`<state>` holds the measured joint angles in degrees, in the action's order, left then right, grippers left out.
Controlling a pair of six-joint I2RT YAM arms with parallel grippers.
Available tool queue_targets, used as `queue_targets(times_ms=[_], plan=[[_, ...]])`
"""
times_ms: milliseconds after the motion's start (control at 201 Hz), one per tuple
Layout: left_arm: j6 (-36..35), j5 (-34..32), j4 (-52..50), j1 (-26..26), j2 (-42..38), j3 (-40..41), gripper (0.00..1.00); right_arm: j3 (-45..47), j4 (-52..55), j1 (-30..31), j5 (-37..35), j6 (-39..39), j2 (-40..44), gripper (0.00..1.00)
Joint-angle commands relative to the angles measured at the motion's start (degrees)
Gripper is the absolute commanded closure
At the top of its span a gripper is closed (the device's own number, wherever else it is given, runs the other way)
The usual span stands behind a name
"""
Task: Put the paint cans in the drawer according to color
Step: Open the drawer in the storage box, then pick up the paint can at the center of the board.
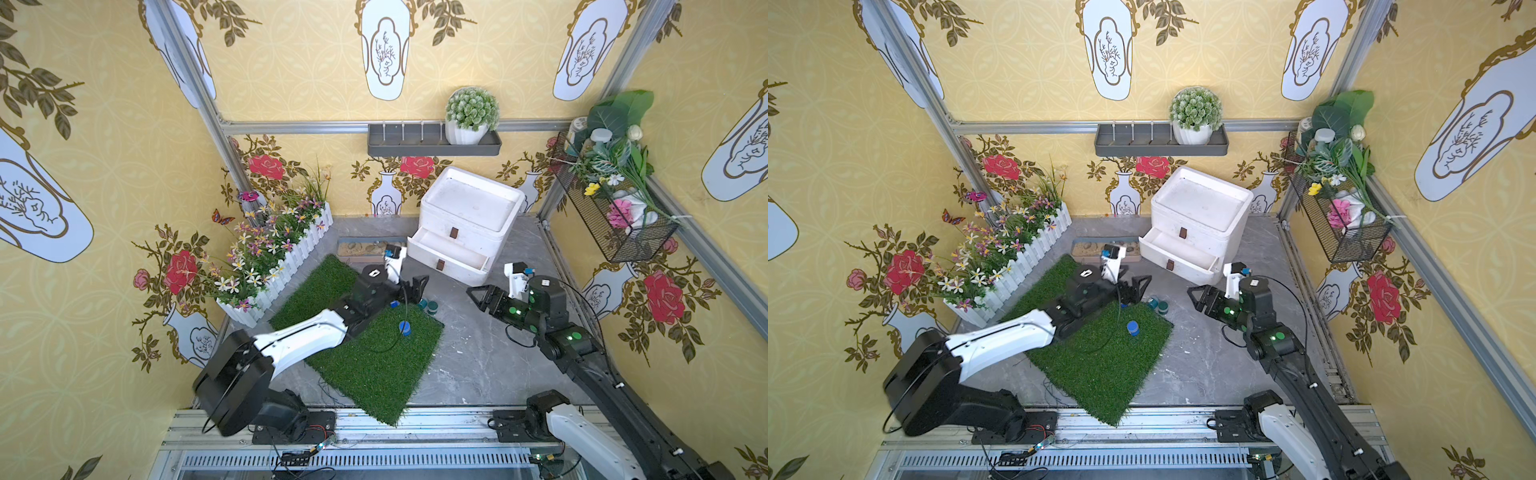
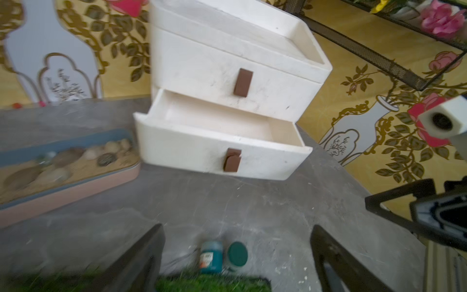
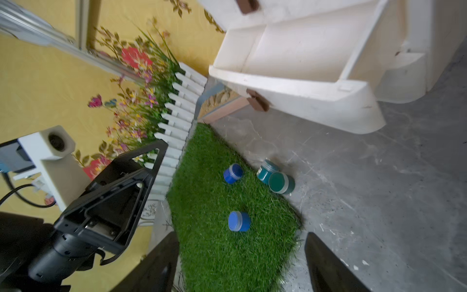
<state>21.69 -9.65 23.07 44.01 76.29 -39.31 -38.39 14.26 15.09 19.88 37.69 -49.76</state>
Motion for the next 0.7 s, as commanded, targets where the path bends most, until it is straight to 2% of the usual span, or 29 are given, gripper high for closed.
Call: queue_targets(times_ms=[0, 135, 244, 324, 429, 698], plan=[[6.6, -6.3, 7.8, -2.4, -6.2, 11.0, 0.00, -6.4, 7.4, 9.0, -8.5, -8.4, -7.7, 0.21], [17.8, -3.8, 8.3, -6.8, -10.7, 19.0, 0.00, -16.3, 17.4, 19.4, -19.9, -13.5, -20.0, 0.21], [19.3, -4.5, 6.9, -7.4, -12.5, 20.8, 0.00, -23.3, 23.7, 23.1, -27.3, -13.5, -30.1, 0.21], [19.0, -5.5, 3.7, -7.6, -13.2, 20.0, 0.00, -27.4, 26.6, 23.6, -29.9, -13.5, -35.8, 0.21], [18.6, -6.9, 0.0, -7.9, -14.1, 19.3, 0.00, -31.1, 28.5, 23.2, -31.7, -13.9, -41.0, 0.21], [18.0, -7.6, -1.8, -8.9, -15.8, 19.3, 0.00, -36.2, 29.2, 21.2, -29.5, -15.9, -51.8, 0.25]])
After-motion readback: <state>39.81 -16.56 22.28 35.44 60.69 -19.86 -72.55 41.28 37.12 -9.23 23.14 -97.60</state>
